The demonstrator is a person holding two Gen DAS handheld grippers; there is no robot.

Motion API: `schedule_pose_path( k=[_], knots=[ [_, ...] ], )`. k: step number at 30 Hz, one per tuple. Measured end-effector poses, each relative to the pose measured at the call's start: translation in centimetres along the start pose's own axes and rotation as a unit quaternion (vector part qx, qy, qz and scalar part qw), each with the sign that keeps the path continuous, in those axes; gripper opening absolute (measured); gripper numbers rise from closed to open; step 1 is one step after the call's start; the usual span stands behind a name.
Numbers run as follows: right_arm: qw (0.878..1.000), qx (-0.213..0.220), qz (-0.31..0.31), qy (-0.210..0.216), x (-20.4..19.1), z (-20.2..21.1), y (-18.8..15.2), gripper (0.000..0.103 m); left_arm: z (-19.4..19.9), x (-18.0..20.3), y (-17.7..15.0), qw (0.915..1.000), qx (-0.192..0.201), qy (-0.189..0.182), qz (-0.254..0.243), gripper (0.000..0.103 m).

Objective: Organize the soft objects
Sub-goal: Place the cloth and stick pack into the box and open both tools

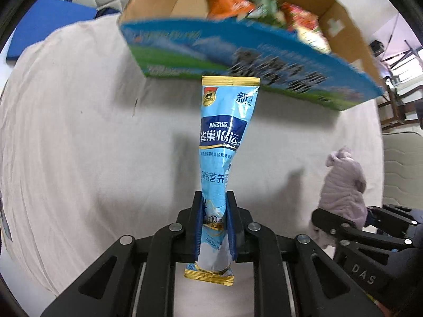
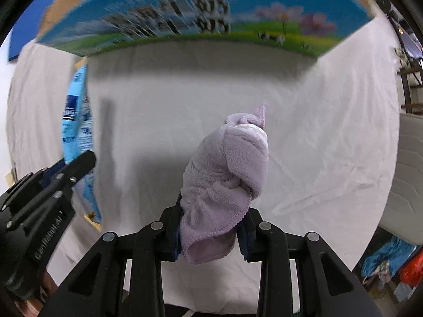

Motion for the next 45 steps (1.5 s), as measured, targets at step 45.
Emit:
schedule_pose_path(
  k=[45],
  knots=[
    [0.993, 0.11, 0.02, 0.034, -3.2, 11.5, 20.0, 0.034, 5.2, -1.3, 23.3, 0.9978, 0.049, -0.043, 0.005, 0.013]
  ],
)
Point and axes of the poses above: each gripper's, at about its wrist camera, not at the fingertips, and z roughly against the way its jaws point, x to its right, y to its top, the point moved 7 cm from there along -z, roughly the way its jaws point, and after that the axes turned 12 degrees about y, right-handed, at the moved point
